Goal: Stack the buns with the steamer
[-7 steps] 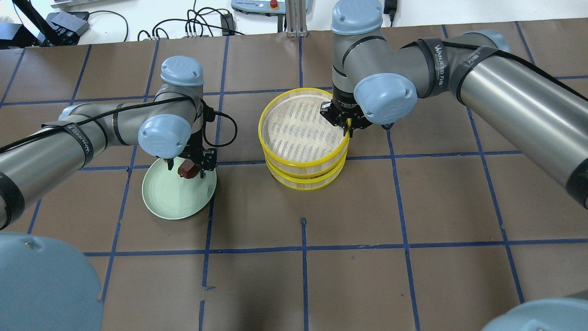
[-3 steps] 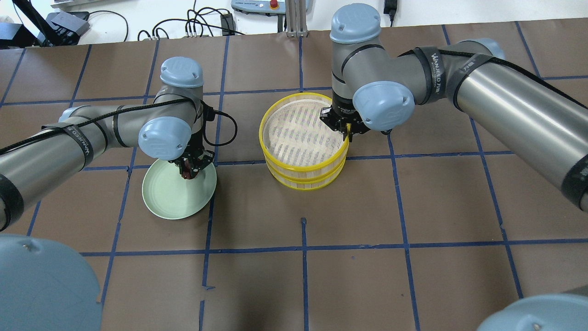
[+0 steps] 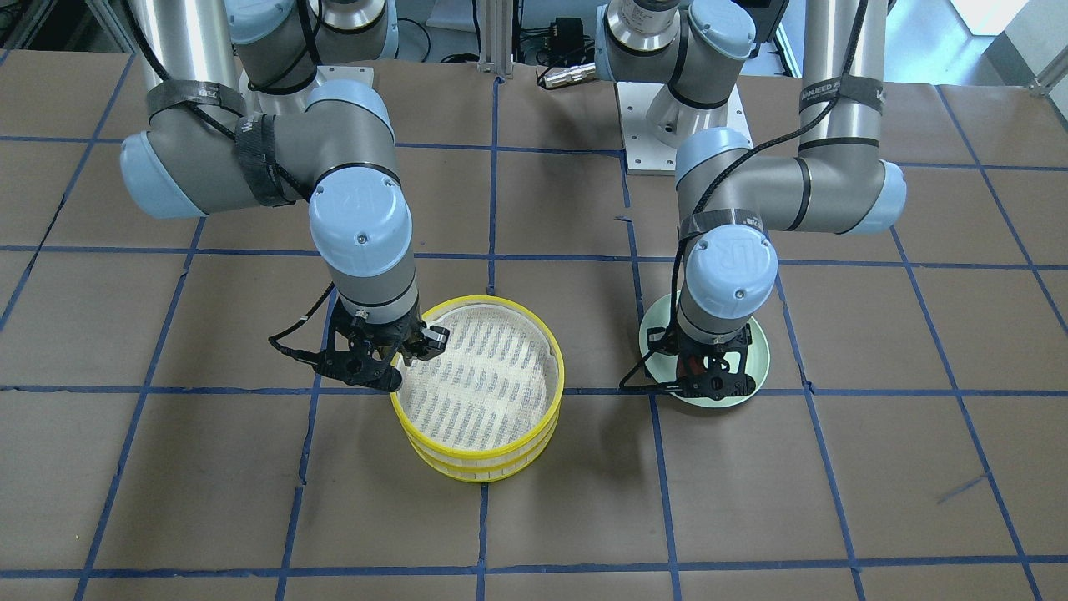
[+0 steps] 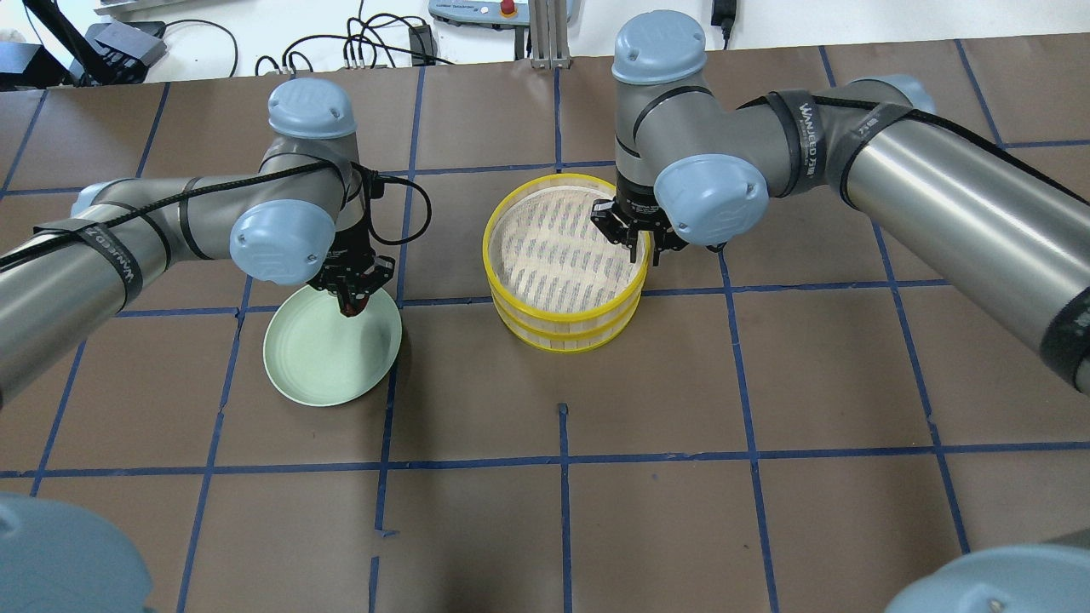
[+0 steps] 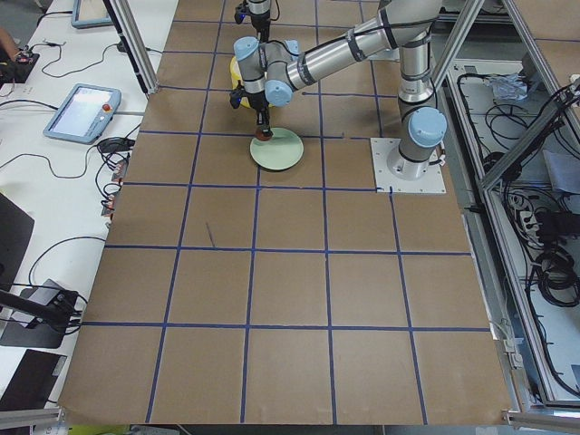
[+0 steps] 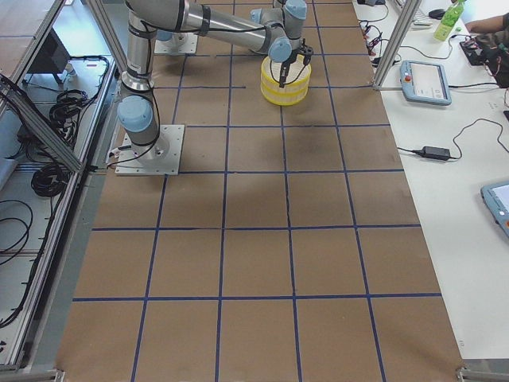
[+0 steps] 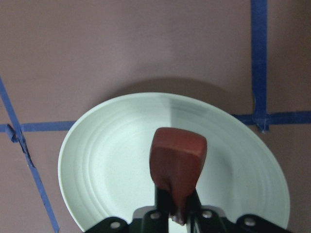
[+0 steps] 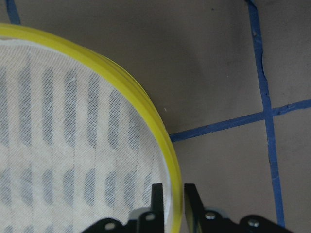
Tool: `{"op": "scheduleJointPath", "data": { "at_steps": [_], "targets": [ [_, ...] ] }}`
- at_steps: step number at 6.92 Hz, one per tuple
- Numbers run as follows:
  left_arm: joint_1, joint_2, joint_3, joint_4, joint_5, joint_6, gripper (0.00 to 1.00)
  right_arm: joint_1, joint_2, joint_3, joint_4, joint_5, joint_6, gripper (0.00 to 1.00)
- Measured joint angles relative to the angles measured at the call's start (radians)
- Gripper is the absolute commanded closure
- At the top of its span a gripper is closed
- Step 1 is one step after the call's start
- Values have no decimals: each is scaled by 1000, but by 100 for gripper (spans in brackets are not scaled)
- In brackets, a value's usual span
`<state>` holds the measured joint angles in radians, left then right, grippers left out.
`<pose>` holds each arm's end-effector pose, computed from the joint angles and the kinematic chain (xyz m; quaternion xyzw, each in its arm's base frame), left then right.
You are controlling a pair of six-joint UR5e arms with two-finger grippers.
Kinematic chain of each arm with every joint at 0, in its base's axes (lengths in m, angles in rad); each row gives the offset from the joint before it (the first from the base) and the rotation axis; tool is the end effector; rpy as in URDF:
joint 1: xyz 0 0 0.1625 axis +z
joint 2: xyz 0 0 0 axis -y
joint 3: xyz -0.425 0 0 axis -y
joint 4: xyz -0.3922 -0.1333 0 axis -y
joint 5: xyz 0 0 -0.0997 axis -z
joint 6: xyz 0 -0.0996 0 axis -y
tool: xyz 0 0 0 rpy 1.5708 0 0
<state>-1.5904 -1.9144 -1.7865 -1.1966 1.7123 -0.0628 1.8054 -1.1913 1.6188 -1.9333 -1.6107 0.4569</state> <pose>-0.1301 -0.5530 0.2393 -0.0149 0.9931 0.0892 0.0741 0.2670 -0.5607 0.2889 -0.1102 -0.9932 -0.0238 0.0298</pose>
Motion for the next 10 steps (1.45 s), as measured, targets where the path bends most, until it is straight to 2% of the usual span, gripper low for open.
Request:
{"op": "scheduleJointPath", "data": {
  "at_steps": [2,4,5,6,7,8,10],
  "targets": [
    [22,36,48,-131,-285,-159,80,-41,-30,-29,10,-5,-80,4],
    [61,46,125,-275,-617,-346,80,-161,-141,-63,127,0,-262,0],
    [68,42,144,-285,-765,-474,76,-212,-206,-68,189,0,-348,0],
    [68,27,148,-246,-880,-606,64,-241,-271,-71,248,2,-398,0],
    [56,5,145,-194,-952,-695,1,-251,-332,-72,309,6,-422,0],
    [28,-19,144,-158,-998,-742,0,-249,-378,-74,363,12,-434,0],
    [-10,-39,145,-116,-1023,-774,0,-242,-405,-79,400,42,-441,0]
  ]
}}
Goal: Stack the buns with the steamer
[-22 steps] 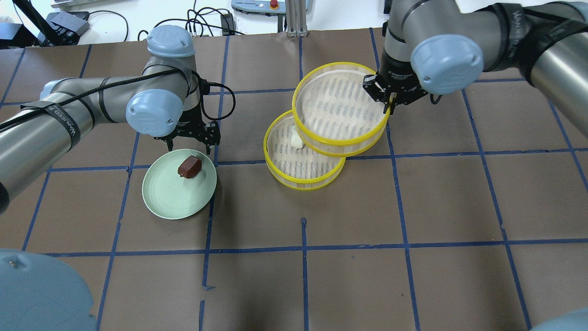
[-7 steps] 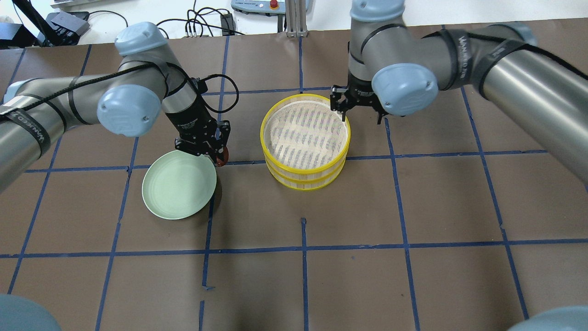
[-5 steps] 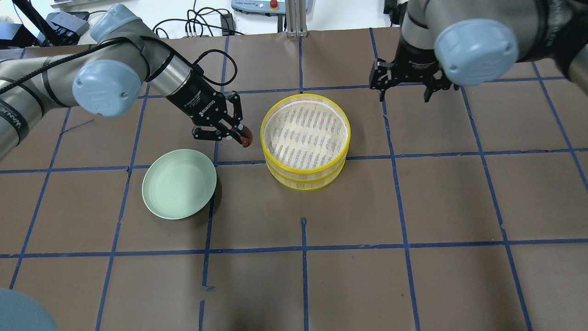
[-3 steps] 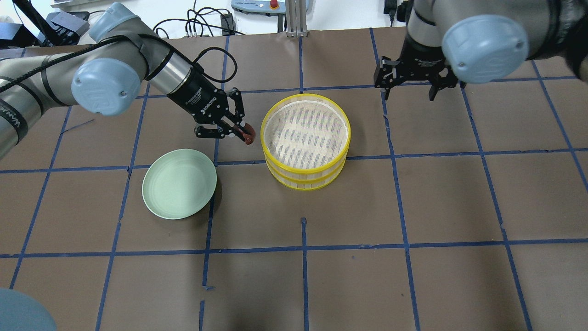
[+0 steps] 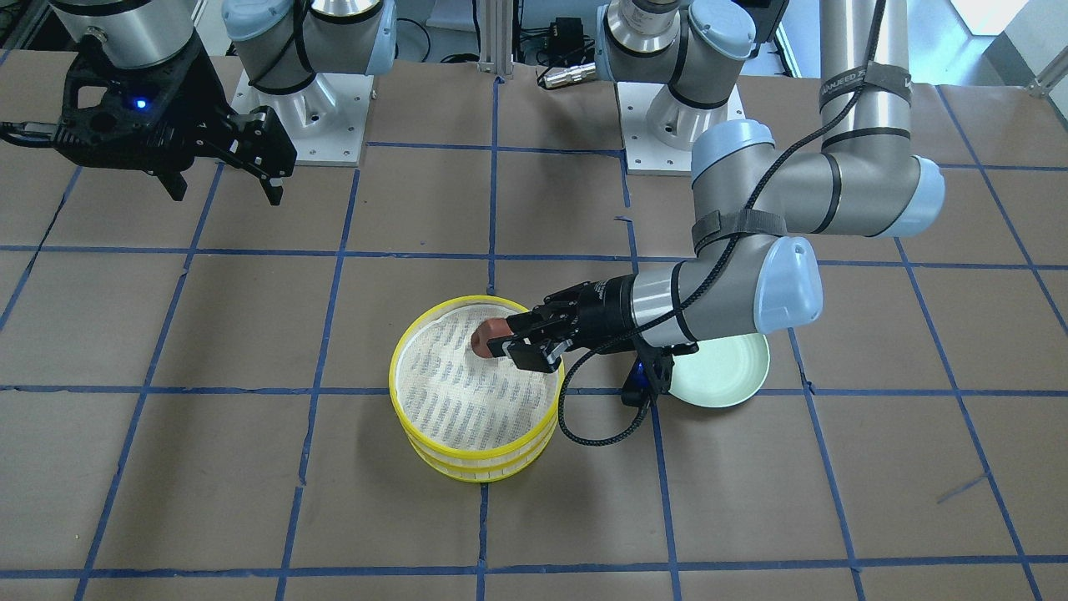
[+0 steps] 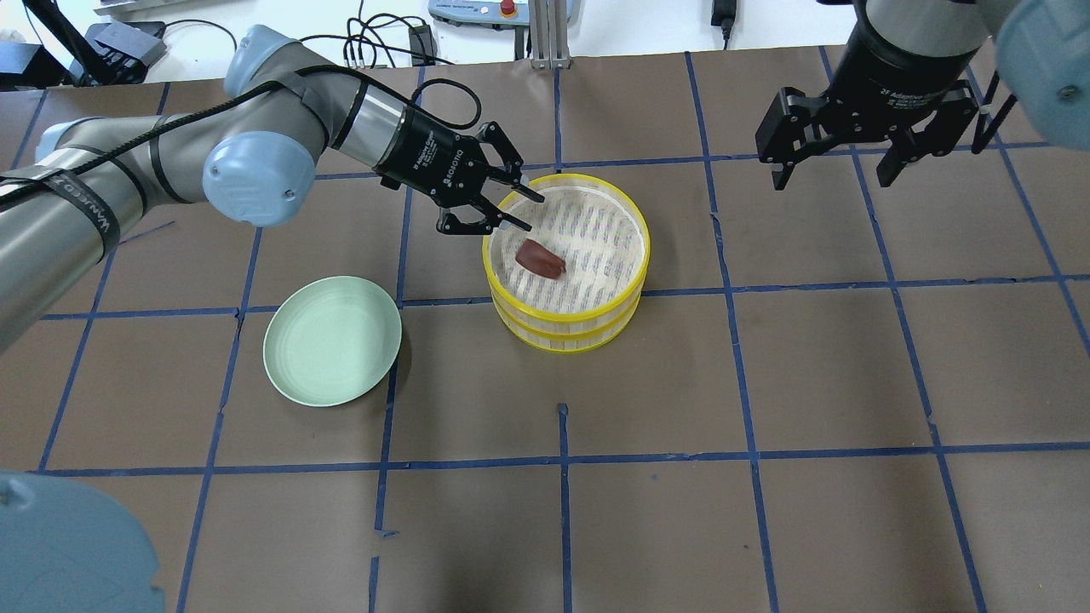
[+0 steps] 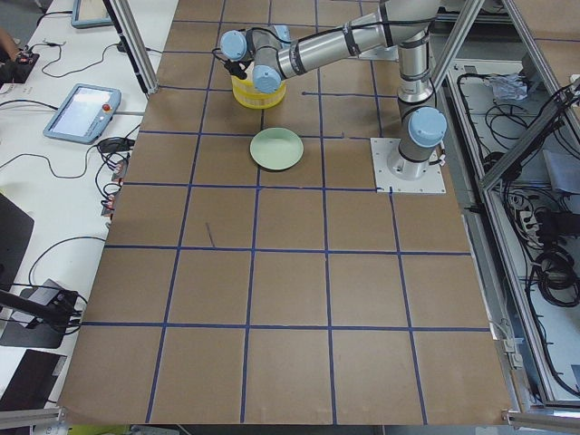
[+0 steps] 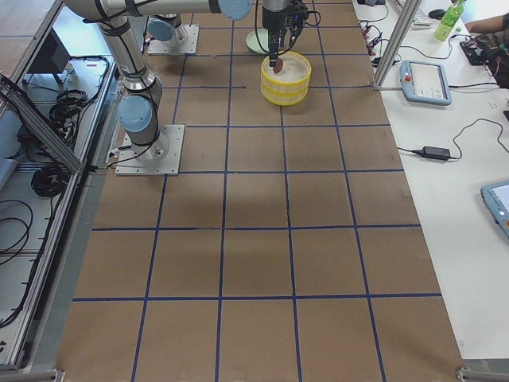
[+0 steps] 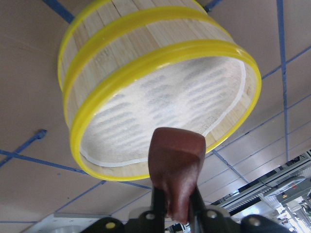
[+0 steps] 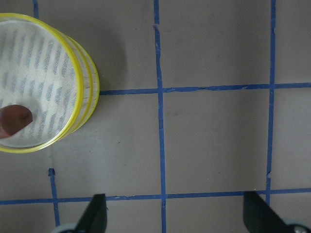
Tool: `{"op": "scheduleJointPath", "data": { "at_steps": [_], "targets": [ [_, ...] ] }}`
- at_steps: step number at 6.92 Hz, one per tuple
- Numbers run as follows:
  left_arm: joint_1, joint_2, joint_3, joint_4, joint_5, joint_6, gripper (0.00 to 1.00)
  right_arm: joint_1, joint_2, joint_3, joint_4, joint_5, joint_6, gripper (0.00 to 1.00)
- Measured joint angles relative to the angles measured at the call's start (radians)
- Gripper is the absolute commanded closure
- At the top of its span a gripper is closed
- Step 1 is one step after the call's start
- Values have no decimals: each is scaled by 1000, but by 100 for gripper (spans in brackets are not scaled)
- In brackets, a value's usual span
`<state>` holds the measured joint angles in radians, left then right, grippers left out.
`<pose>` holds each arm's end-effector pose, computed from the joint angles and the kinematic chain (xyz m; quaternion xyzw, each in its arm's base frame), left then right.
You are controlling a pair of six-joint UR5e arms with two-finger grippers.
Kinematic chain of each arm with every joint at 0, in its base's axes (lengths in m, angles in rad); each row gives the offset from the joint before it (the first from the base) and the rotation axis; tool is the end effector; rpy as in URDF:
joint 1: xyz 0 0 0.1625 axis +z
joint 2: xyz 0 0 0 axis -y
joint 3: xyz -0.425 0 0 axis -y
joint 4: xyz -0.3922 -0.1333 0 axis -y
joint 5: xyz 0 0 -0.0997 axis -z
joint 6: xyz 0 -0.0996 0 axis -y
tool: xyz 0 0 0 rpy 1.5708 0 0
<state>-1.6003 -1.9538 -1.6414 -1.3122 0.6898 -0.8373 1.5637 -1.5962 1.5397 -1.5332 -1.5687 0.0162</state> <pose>-0.2276 -0.5904 0.3033 0.3920 -0.8115 -0.2581 0.3481 0.1301 -0.4833 0.5118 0.0116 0.9999 -0.0094 0.0011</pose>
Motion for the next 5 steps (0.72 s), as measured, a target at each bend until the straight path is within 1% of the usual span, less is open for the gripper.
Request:
{"op": "scheduleJointPath", "data": {
  "at_steps": [1,2,3,4,5],
  "targets": [
    [-5,6,7,18,7,-1,0,6,-1,-5,9,18,-1,0],
    [-5,27,25,42,54,5,0,9,0,-12,20,18,-4,0],
    [-6,53,63,45,136,29,0,9,2,-17,23,10,-11,0],
    [-6,83,109,11,211,97,0,7,6,-20,23,6,-19,0],
    [-5,121,160,-76,299,224,0,4,12,-25,21,4,-24,0]
  ]
}}
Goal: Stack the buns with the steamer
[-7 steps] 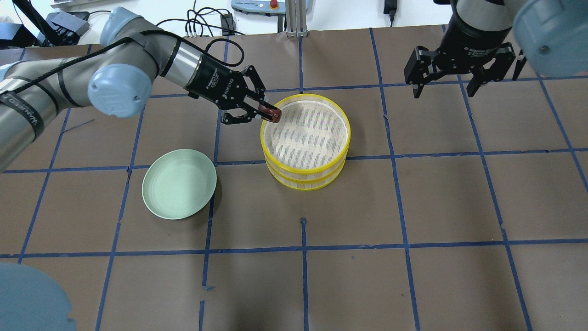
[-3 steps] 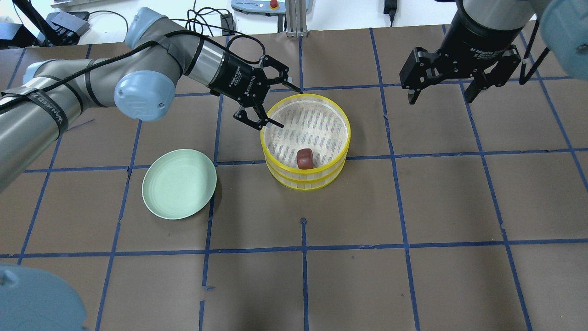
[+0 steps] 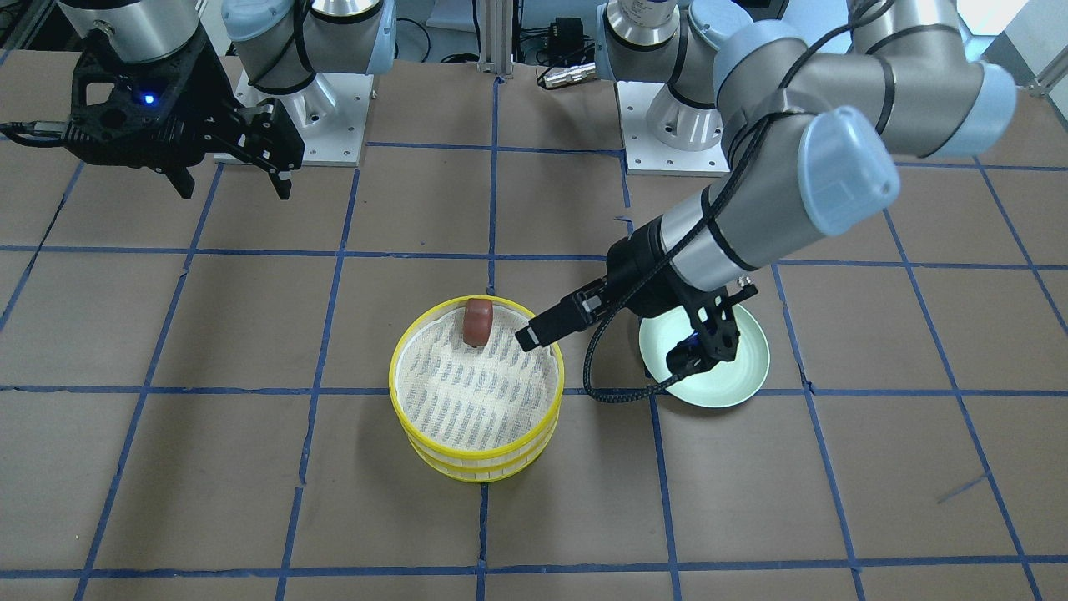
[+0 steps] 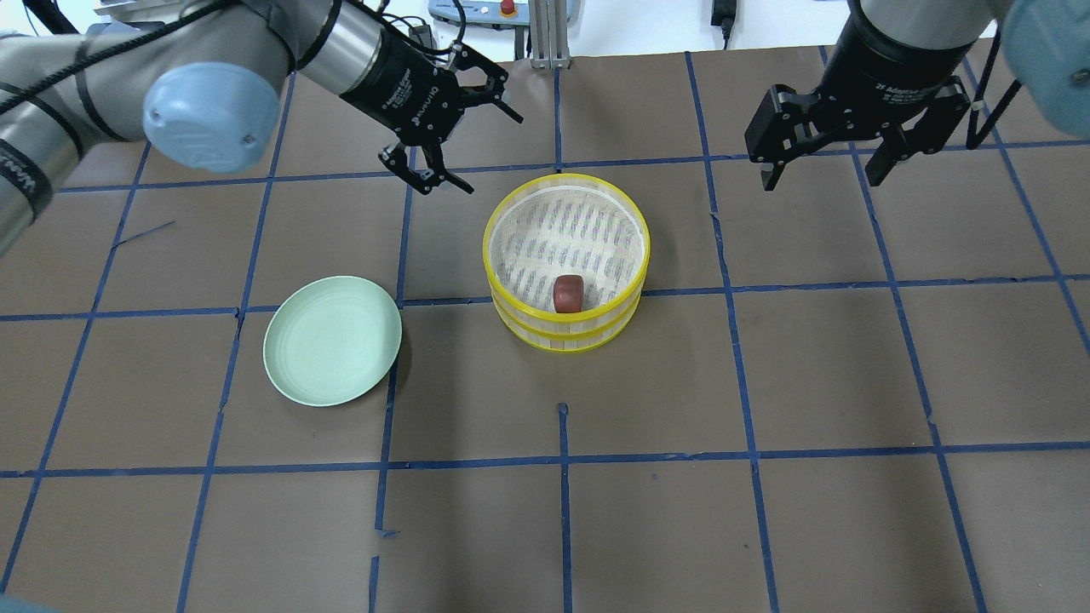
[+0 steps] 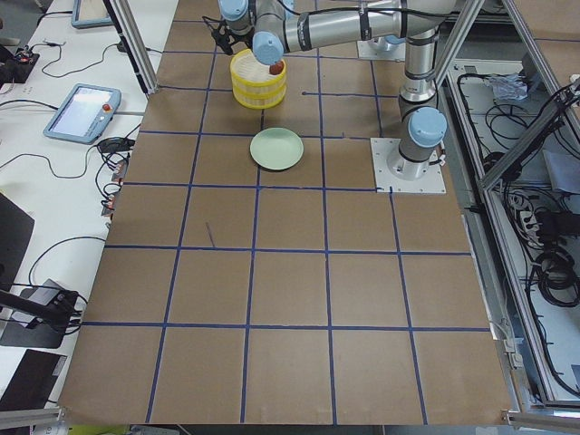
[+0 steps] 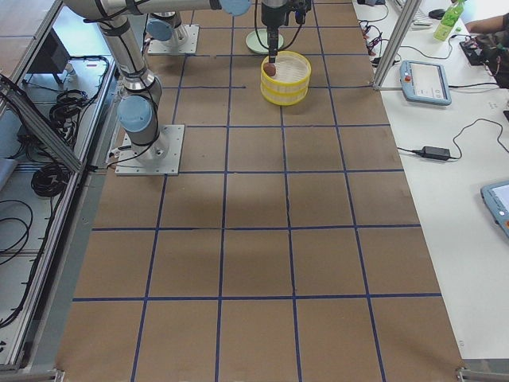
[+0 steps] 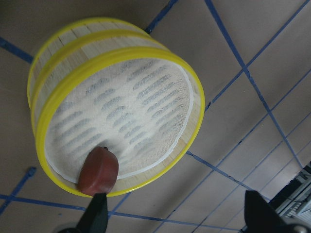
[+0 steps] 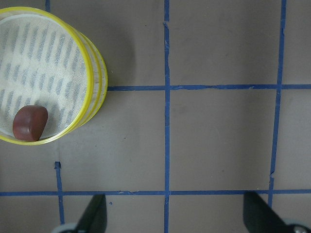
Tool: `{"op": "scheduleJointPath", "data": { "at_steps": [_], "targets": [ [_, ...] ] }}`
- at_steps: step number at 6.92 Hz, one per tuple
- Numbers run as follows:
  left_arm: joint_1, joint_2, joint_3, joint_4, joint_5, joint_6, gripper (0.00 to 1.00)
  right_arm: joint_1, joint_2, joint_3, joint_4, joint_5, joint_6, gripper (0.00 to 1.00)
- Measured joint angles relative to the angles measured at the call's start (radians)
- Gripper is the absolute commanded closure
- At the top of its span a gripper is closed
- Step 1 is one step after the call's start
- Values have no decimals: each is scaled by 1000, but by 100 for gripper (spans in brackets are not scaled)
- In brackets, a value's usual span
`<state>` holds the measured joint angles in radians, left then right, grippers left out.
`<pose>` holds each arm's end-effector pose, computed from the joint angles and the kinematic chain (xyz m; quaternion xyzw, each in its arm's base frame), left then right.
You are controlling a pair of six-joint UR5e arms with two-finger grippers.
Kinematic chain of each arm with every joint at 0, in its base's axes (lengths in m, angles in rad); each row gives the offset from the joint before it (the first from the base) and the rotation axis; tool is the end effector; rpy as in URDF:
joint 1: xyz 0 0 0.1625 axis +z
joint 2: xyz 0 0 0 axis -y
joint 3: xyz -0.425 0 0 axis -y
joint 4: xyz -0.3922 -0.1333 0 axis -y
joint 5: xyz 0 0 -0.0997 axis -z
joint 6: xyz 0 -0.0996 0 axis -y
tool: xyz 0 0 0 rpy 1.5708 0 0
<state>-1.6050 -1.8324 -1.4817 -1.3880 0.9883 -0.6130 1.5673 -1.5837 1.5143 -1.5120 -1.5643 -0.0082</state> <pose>-0.2084 -0.5901 0.4236 0.2719 -0.9185 -0.0866 0.2738 0.1322 -0.4870 0.5161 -0.0024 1.0000 -0.0053 0.0032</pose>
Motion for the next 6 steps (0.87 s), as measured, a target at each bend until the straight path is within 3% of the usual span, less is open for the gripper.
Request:
{"op": "scheduleJointPath", "data": {
  "at_steps": [2,4,6],
  "targets": [
    [0,74,120,-259,275,302,0,-6,10,-18,1,-2,-9,0],
    [-9,127,162,-365,499,526,0,-10,17,-17,1,-3,-11,0],
    [-17,166,141,-365,558,591,0,-10,34,-18,-2,-15,-12,0]
  ]
}}
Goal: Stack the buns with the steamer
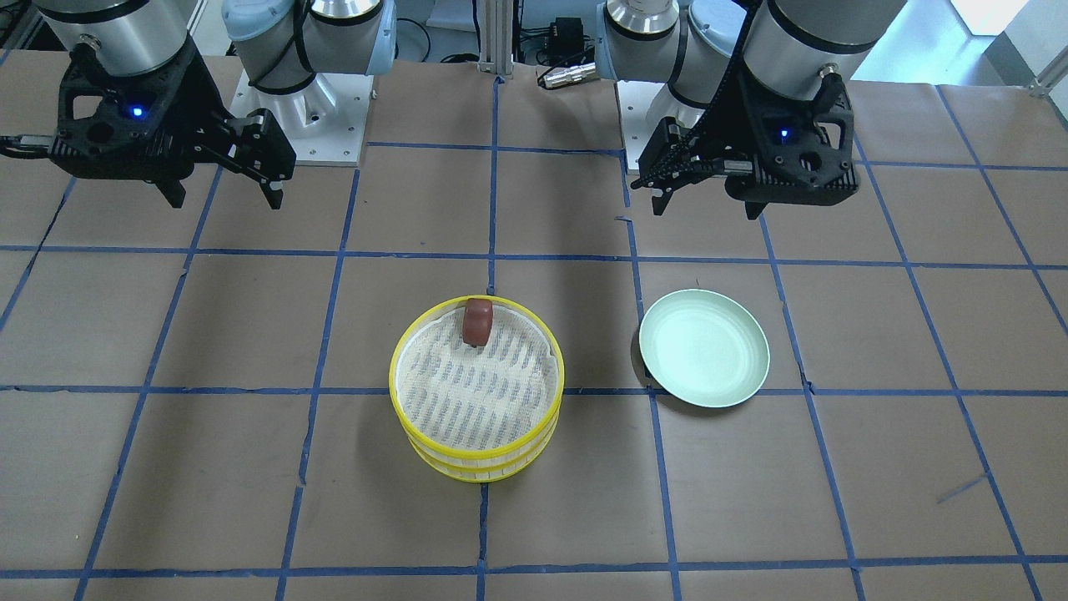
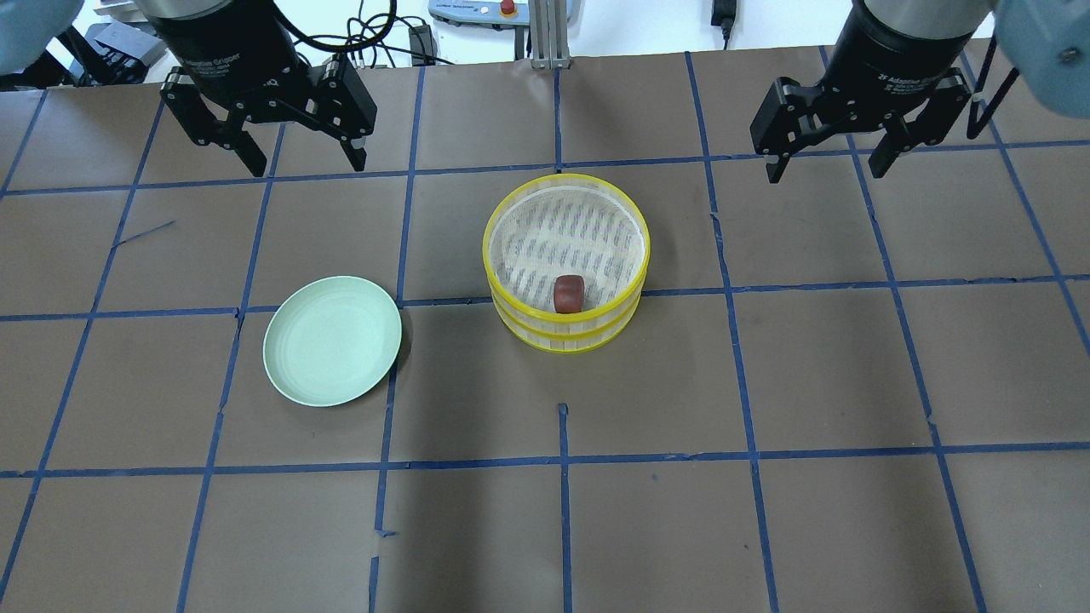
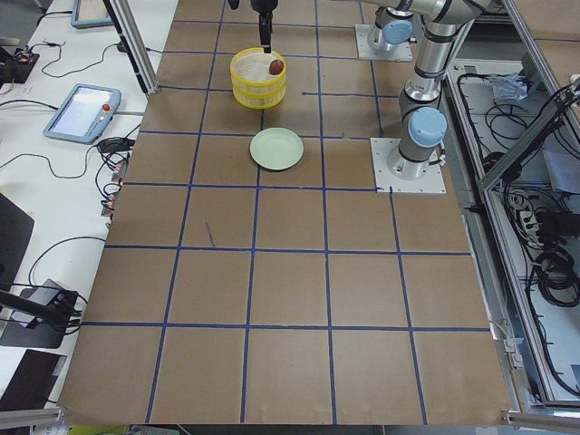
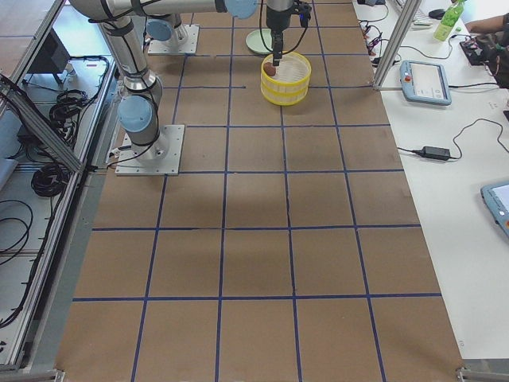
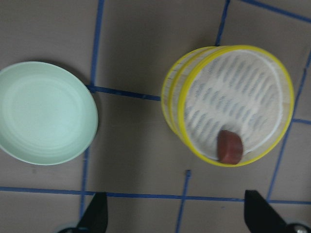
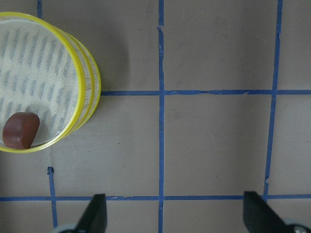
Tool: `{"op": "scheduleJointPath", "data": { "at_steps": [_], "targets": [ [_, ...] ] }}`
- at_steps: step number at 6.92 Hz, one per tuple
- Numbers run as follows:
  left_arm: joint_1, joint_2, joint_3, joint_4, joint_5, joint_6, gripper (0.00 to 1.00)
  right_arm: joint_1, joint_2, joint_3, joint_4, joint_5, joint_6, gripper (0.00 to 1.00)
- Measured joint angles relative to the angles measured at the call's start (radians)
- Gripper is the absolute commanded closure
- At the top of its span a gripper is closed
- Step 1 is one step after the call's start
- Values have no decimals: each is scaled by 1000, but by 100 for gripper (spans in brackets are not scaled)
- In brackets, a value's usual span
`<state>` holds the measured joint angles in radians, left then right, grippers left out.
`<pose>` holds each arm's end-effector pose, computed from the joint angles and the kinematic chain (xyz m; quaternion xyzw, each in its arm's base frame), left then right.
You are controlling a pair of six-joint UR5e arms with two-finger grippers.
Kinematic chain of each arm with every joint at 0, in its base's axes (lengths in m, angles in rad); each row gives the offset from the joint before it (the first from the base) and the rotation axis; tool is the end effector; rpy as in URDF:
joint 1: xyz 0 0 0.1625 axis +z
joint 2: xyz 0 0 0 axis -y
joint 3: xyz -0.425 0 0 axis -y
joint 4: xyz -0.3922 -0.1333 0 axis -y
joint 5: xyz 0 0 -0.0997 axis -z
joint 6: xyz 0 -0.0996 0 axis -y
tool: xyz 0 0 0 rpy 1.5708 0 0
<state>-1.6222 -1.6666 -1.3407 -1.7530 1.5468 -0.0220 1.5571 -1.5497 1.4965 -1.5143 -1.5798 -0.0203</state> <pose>-0.1624 -0.5165 0.5338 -0.0144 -0.9995 -0.0244 0.0111 0.1255 -0.5017 0.5083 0.0033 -1.0000 -0.0017 0.0045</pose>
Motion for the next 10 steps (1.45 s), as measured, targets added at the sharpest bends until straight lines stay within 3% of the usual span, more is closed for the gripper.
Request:
{"op": "scheduleJointPath", "data": {
  "at_steps": [4,10],
  "targets": [
    [-1,59,-117,95,3,10,0,-3,23,-14,3,-27,-2,0],
    [-1,83,-147,105,1,10,0,-3,23,-38,14,-5,-3,0]
  ]
}}
